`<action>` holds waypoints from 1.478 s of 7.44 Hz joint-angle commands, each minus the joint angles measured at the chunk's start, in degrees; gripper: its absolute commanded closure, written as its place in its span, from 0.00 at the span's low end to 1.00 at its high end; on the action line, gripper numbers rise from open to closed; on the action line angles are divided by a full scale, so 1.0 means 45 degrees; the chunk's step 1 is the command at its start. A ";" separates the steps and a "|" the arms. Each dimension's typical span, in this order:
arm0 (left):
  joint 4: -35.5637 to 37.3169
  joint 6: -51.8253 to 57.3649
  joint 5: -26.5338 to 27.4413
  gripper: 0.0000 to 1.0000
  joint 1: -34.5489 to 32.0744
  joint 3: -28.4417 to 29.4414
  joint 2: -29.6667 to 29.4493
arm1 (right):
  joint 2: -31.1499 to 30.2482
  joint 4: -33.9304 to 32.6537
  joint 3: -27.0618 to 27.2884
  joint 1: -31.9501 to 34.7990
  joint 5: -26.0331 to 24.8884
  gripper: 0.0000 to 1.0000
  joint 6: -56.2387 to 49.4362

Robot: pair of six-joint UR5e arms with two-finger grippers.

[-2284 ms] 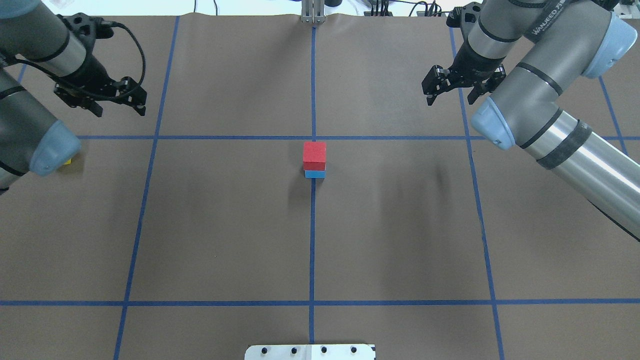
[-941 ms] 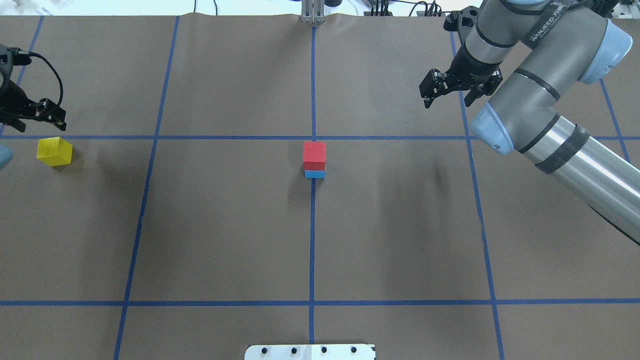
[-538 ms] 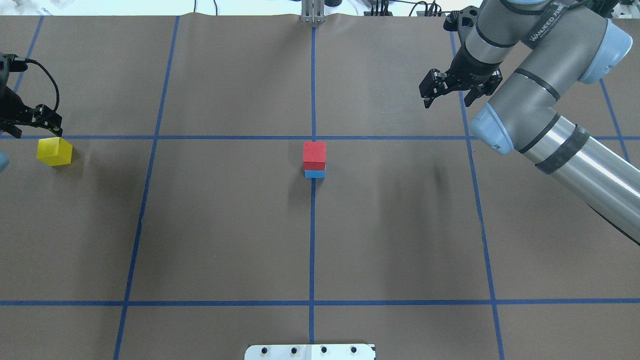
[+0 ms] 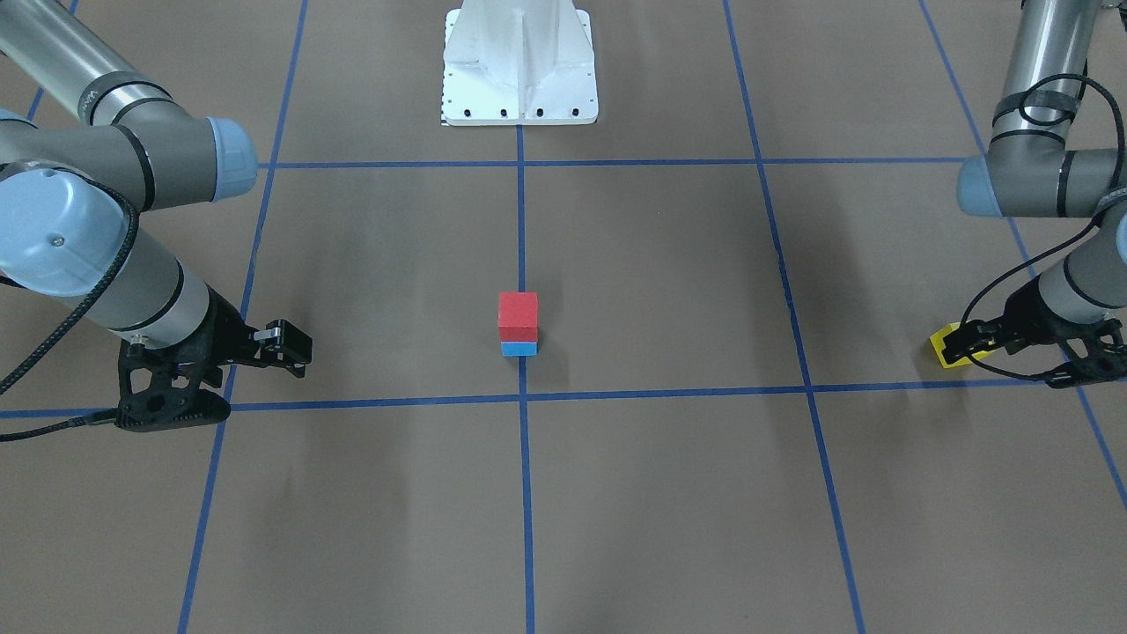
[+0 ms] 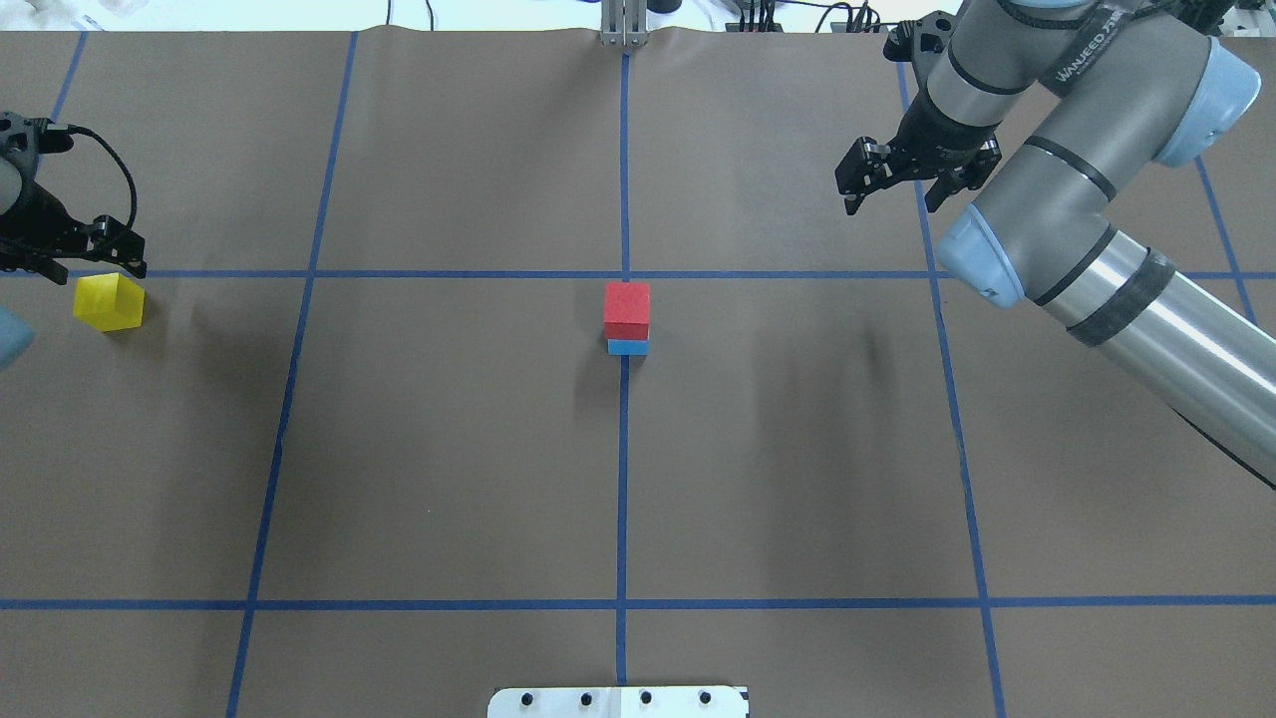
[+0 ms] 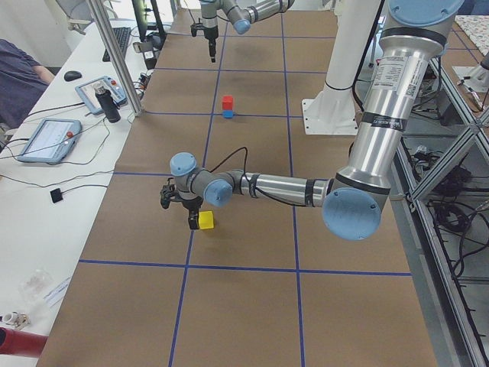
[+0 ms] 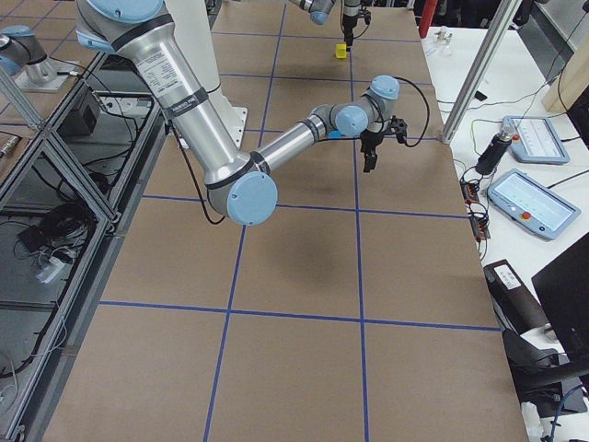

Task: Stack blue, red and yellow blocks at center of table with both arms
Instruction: 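Lower the left gripper onto the yellow cube and close it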

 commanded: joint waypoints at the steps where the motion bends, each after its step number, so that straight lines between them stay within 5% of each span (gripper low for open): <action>1: -0.0201 -0.0161 0.0025 0.00 0.0219 0.0054 0.0225 | -0.0048 0.0015 0.0000 0.0000 -0.0007 0.01 -0.0038; 4: -0.0337 -0.0239 -0.0014 0.02 0.0220 -0.0102 0.0343 | -0.0068 0.0015 0.0019 0.0000 0.0013 0.01 -0.0057; 7: -0.0318 -0.0122 0.0044 0.58 0.0200 -0.0743 0.0769 | -0.0048 0.0015 0.0000 0.0000 -0.0007 0.01 -0.0019; 8: -0.0182 -0.0122 0.0044 0.85 0.0181 -0.1346 0.1004 | -0.0048 0.0015 0.0000 -0.0020 -0.0007 0.01 -0.0019; 9: 0.0090 -0.0122 0.0044 1.00 0.0161 -0.2067 0.1316 | -0.0048 0.0015 0.0000 0.0000 -0.0007 0.01 0.0020; 11: 0.1955 -0.0122 0.0044 1.00 0.0180 -0.3414 0.1165 | -0.0068 0.0015 0.0000 0.0000 -0.0007 0.01 -0.0037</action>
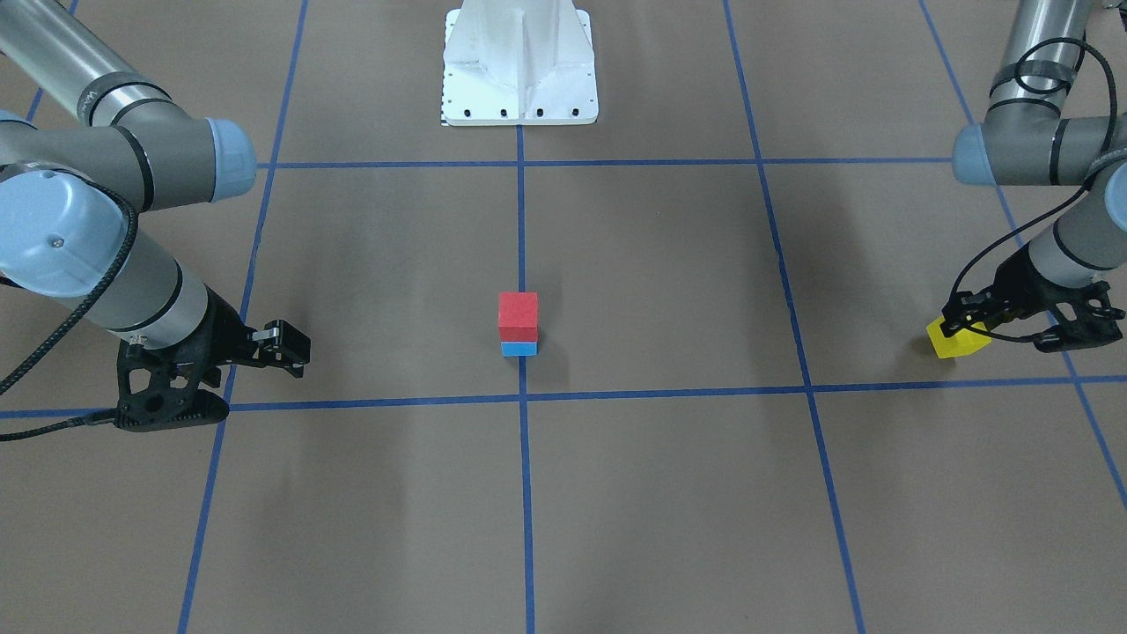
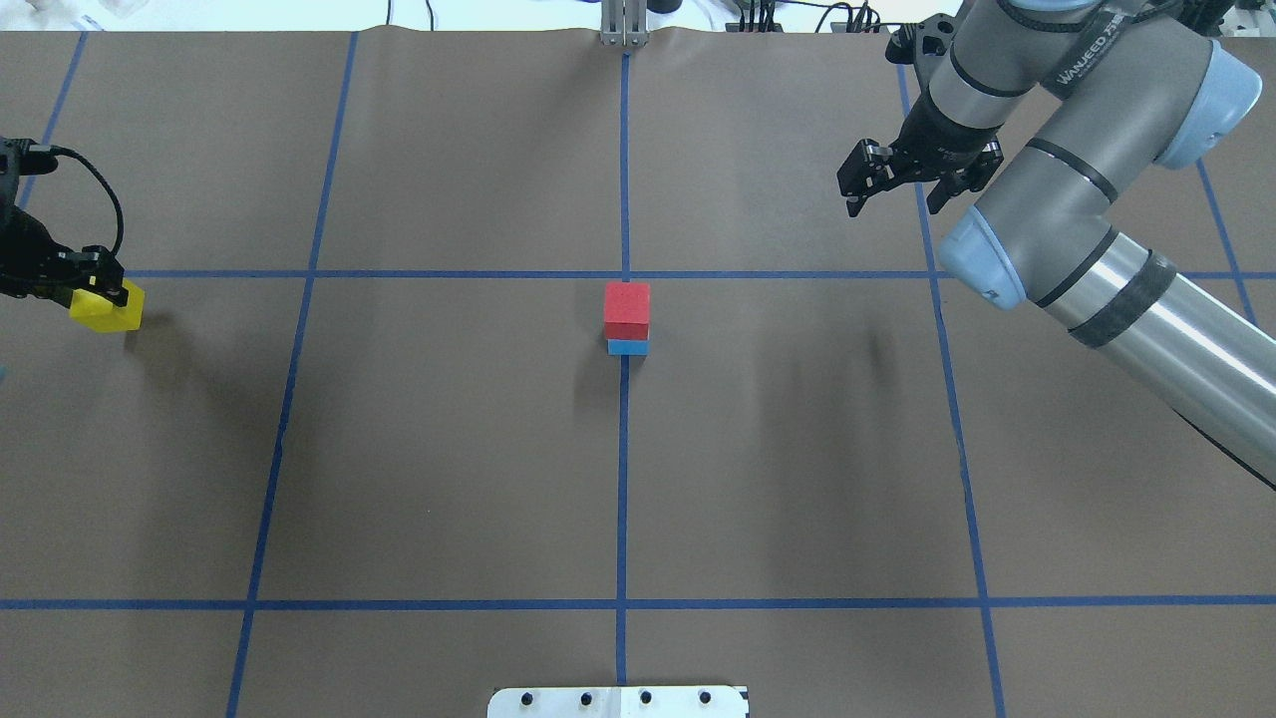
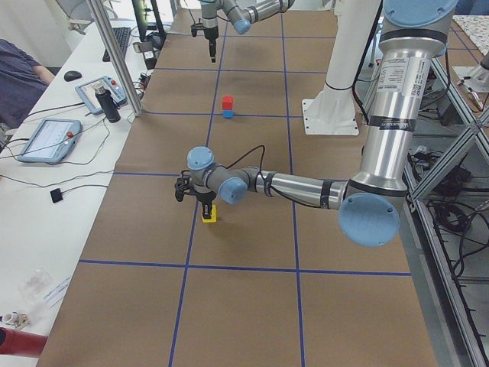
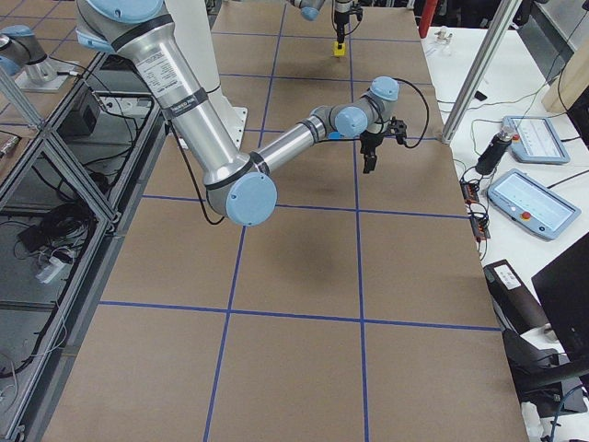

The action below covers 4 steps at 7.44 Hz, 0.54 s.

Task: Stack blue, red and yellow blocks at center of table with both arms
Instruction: 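Lower the left gripper onto the yellow cube and close it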

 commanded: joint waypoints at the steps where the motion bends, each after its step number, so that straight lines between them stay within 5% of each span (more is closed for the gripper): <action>1: 0.3037 0.0001 0.0078 1.00 0.0127 -0.1777 -0.0875 | -0.0028 -0.0019 -0.0001 0.0003 0.0000 0.01 -0.0099; 4: 0.7771 -0.0174 0.1107 1.00 0.1804 -0.1611 -0.5518 | 0.0011 -0.0019 -0.0001 0.0022 0.0000 0.01 -0.0138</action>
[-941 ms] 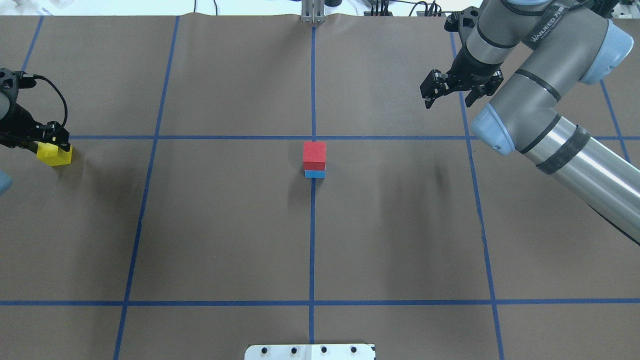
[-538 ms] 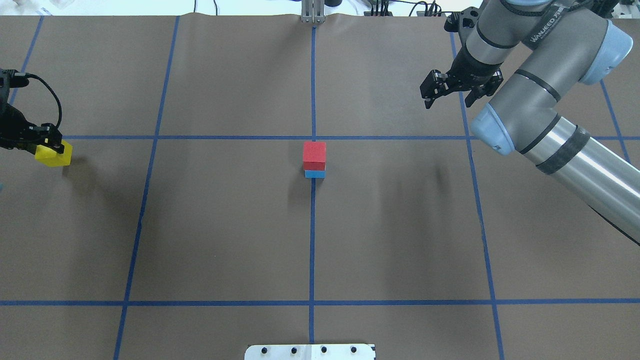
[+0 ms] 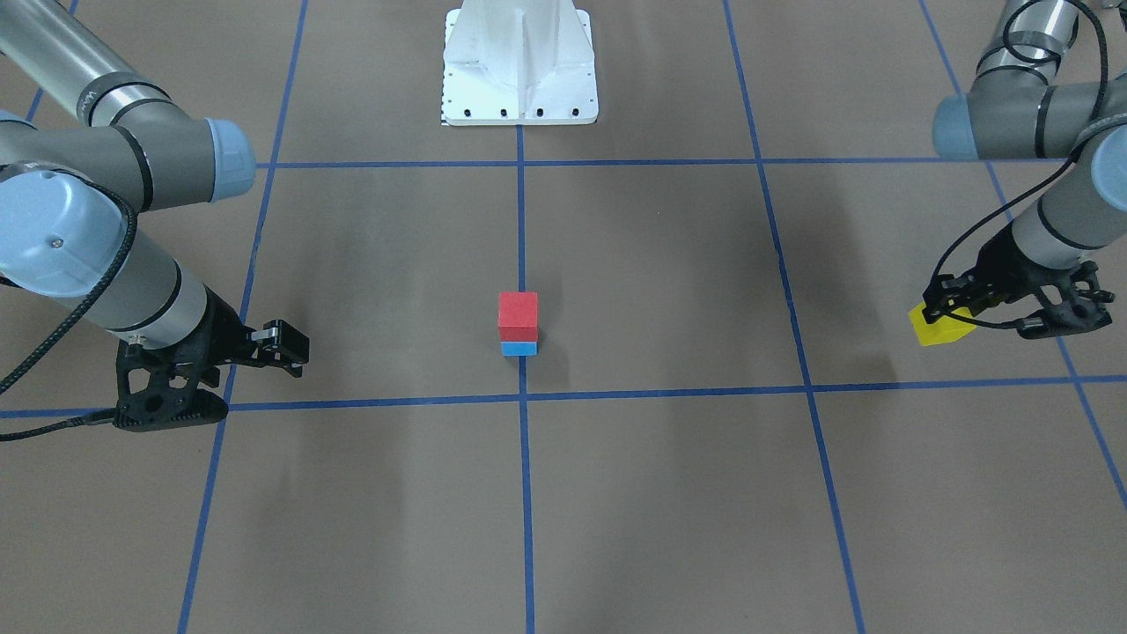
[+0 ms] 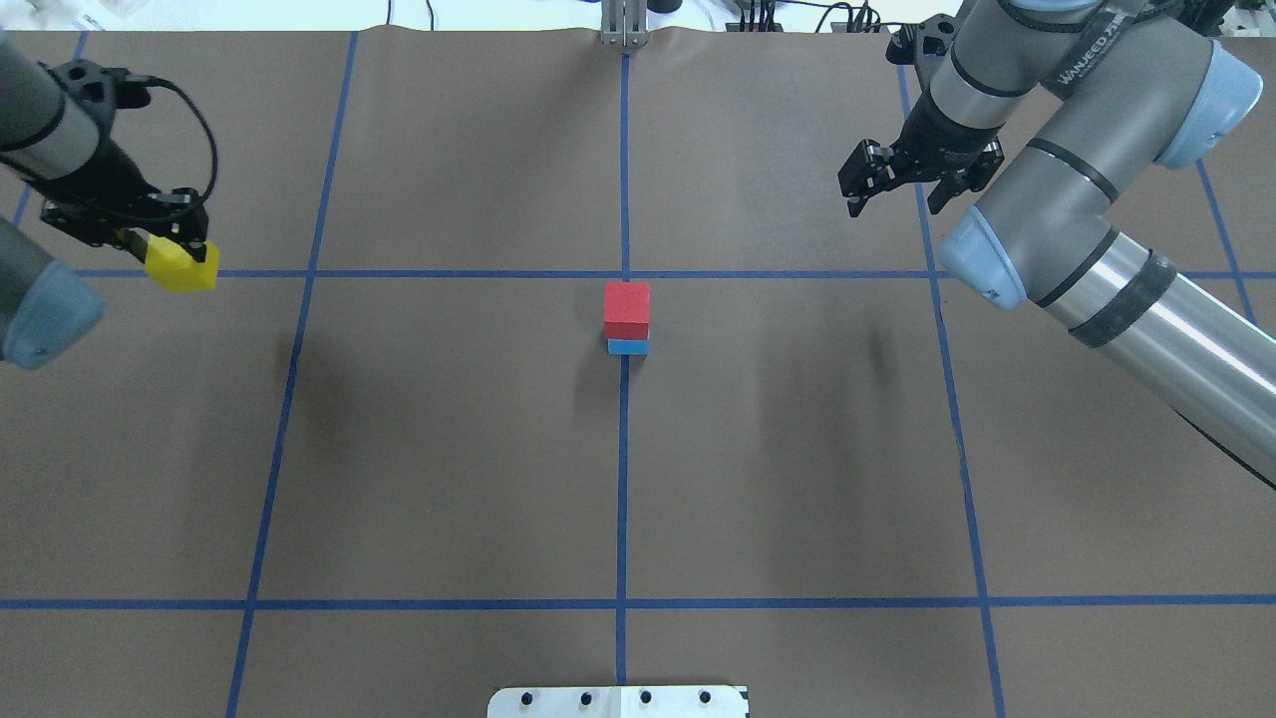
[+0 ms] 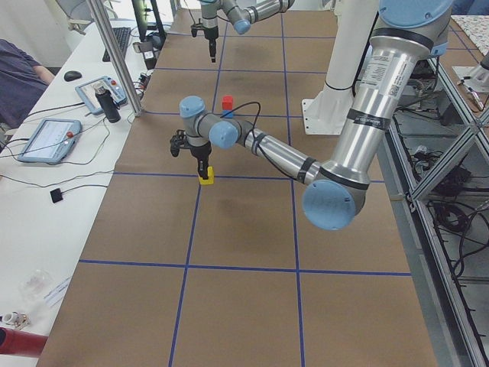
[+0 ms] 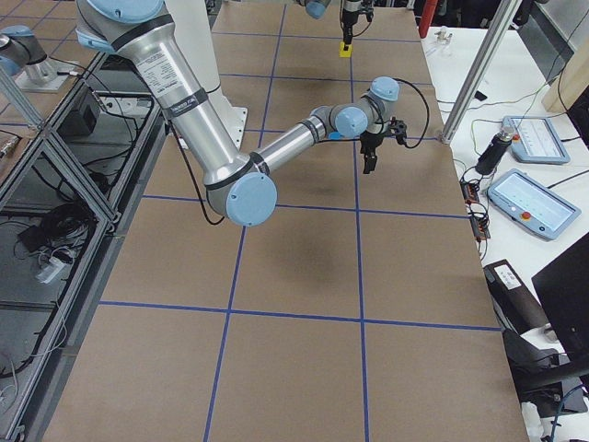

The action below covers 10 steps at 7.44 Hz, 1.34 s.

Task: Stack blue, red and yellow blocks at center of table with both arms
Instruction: 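Lower the left gripper onto the yellow cube and close it, then lift the yellow cube with the left gripper and carry it over the red cube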

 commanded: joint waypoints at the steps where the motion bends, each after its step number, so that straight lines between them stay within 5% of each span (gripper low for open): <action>1: 0.2216 -0.0111 0.0728 1.00 0.0825 0.0188 -0.2671 | 0.0009 -0.0001 0.0001 0.0033 0.0000 0.01 -0.0061; 5: 0.2337 -0.2488 0.1255 1.00 0.2541 0.1299 -0.5795 | -0.0010 -0.0001 0.0001 0.0033 -0.0019 0.01 -0.0042; 8: 0.2396 -0.3473 0.1314 1.00 0.3363 0.4493 -0.9350 | -0.0030 -0.0001 0.0001 0.0053 0.0000 0.01 0.0056; 10: 0.2319 -0.3042 0.1295 1.00 0.3735 0.5071 -0.9419 | -0.0010 -0.0001 0.0097 0.0266 0.0058 0.01 0.0095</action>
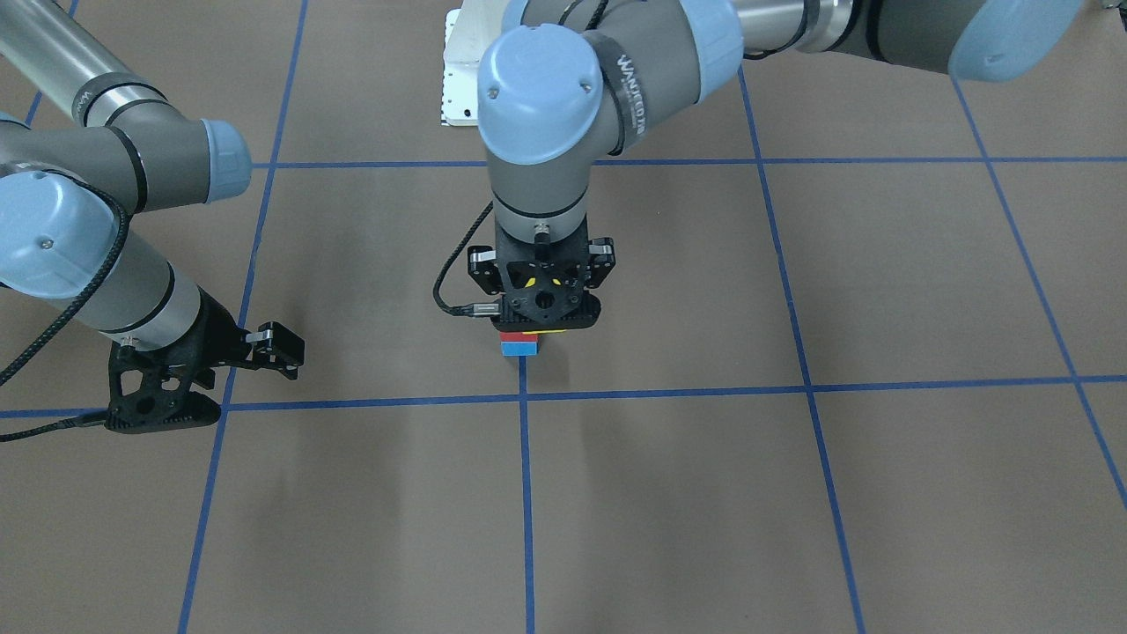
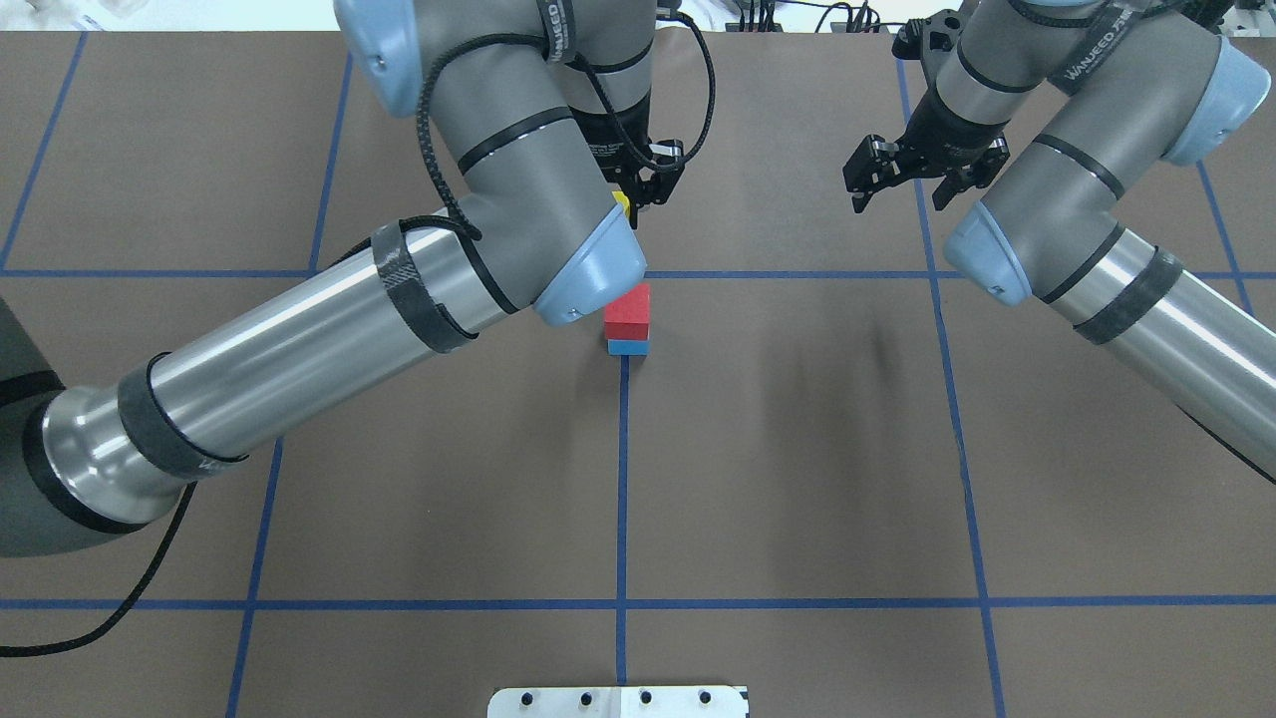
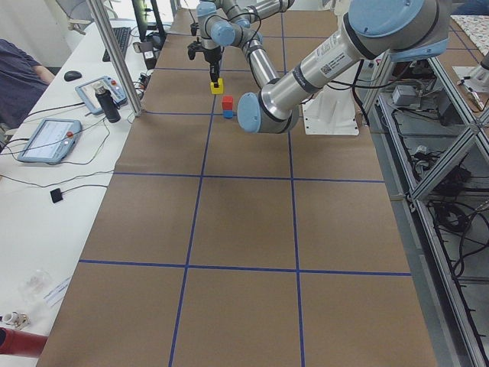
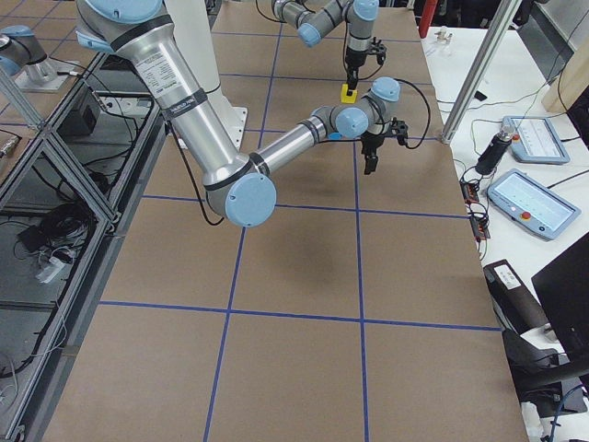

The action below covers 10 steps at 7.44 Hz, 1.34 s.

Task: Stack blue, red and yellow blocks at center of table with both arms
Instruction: 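Lift the yellow cube with the left gripper and carry it over the red cube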

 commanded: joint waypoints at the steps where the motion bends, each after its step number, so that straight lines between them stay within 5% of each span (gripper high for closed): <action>1: -0.0110 0.0193 -0.0032 1.00 0.0338 0.0587 -0.0102 | -0.0003 -0.0001 0.0056 0.0144 0.0040 0.01 -0.0011; 10: -0.1264 -0.0021 -0.0169 1.00 0.0671 0.0433 0.0564 | -0.0043 0.0019 0.0036 0.0203 0.0059 0.01 -0.0128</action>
